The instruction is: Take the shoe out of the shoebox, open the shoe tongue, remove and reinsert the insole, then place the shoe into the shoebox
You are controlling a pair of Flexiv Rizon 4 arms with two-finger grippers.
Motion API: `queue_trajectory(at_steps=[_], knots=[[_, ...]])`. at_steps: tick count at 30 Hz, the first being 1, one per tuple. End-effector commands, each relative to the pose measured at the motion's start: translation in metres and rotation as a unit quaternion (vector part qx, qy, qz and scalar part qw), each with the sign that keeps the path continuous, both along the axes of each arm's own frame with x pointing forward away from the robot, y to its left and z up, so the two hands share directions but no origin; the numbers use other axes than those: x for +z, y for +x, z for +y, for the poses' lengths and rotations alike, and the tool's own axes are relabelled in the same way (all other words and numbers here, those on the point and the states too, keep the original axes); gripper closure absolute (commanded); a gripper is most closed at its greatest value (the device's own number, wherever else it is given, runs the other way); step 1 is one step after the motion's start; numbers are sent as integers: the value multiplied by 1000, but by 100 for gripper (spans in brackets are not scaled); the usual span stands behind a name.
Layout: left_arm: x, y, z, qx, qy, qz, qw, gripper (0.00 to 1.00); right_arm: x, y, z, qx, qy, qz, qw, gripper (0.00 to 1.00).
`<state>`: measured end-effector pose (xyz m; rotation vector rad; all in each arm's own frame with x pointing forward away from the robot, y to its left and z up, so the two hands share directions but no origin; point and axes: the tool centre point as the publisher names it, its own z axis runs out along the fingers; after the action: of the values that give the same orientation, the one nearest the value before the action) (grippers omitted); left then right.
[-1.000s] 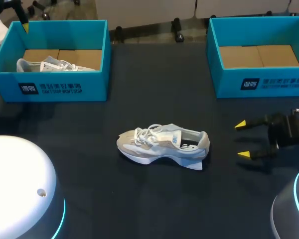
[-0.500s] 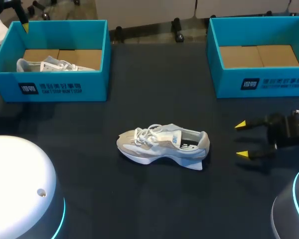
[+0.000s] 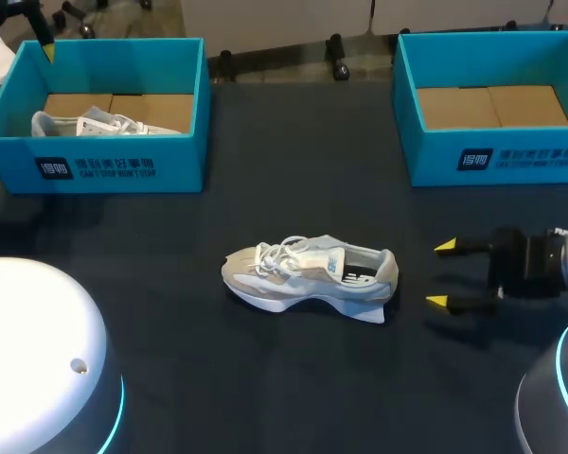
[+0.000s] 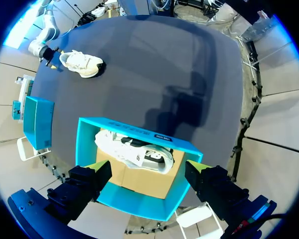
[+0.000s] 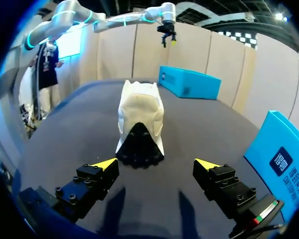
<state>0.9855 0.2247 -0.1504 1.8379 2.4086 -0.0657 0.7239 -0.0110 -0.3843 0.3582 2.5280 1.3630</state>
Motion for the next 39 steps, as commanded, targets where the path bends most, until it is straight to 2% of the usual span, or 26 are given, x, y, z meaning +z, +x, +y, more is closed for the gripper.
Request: queue_trajectory(at_steps=[1, 7, 16, 24, 39], knots=[[0, -1, 0, 1, 1, -1, 1000, 0, 1, -9, 13, -60, -12, -25, 998, 0], [0, -1, 0, 1, 1, -1, 1000, 0, 0, -10, 23, -95, -21, -37, 995, 0], [0, -1, 0, 1, 1, -1, 1000, 0, -5, -15, 35, -157, -16, -34, 987, 0], [0, -1, 0, 1, 1, -1, 1000, 0, -7, -8, 46, -134, -10, -31, 990, 0], [0, -1, 0, 1, 1, -1, 1000, 0, -10, 0, 50, -85, -11, -7, 996, 0]])
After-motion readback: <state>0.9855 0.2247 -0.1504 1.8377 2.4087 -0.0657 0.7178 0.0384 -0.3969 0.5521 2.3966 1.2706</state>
